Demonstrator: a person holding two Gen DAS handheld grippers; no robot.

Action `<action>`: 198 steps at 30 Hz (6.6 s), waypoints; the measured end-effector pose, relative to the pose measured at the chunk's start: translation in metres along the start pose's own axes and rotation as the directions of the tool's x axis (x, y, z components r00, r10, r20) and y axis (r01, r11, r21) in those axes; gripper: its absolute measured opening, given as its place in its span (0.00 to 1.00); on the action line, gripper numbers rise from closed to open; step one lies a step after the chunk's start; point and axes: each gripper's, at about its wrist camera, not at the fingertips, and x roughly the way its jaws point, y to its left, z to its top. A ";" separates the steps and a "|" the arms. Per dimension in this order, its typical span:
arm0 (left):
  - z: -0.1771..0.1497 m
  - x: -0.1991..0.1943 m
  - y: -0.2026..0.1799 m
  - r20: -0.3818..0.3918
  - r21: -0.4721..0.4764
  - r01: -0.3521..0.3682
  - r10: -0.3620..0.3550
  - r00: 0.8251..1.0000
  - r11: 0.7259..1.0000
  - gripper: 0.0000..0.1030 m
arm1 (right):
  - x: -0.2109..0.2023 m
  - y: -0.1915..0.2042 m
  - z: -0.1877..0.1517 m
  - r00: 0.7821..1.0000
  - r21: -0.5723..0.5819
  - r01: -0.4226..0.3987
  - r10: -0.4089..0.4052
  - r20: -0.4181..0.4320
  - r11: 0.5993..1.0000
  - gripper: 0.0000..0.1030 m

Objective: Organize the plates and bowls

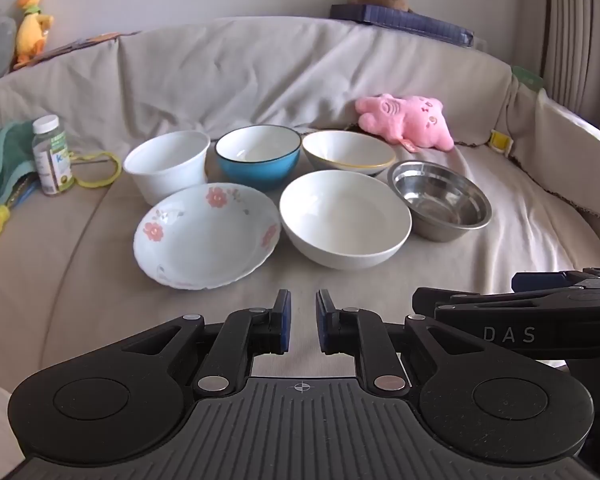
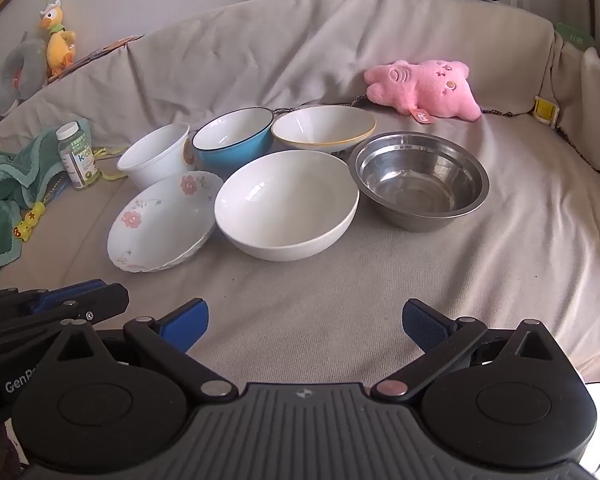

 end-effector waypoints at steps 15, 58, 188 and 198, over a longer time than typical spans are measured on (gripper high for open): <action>0.000 0.000 0.001 -0.002 0.000 0.001 -0.001 1.000 1.000 0.16 | 0.001 0.000 -0.001 1.000 0.002 0.000 0.000 -0.001 1.000 1.00; 0.009 0.090 0.115 -0.126 -0.280 0.114 -0.154 0.980 0.953 0.17 | 0.069 0.031 0.029 0.995 -0.020 -0.090 0.091 0.027 0.996 1.00; 0.121 0.224 0.032 -0.249 -0.019 0.212 -0.210 0.945 0.977 0.55 | 0.170 -0.099 0.039 0.967 0.550 -0.188 0.253 -0.044 0.814 0.75; 0.116 0.239 0.027 -0.320 -0.021 0.193 -0.189 0.928 0.981 0.55 | 0.179 -0.099 0.040 0.943 0.524 -0.264 0.331 -0.037 0.810 0.97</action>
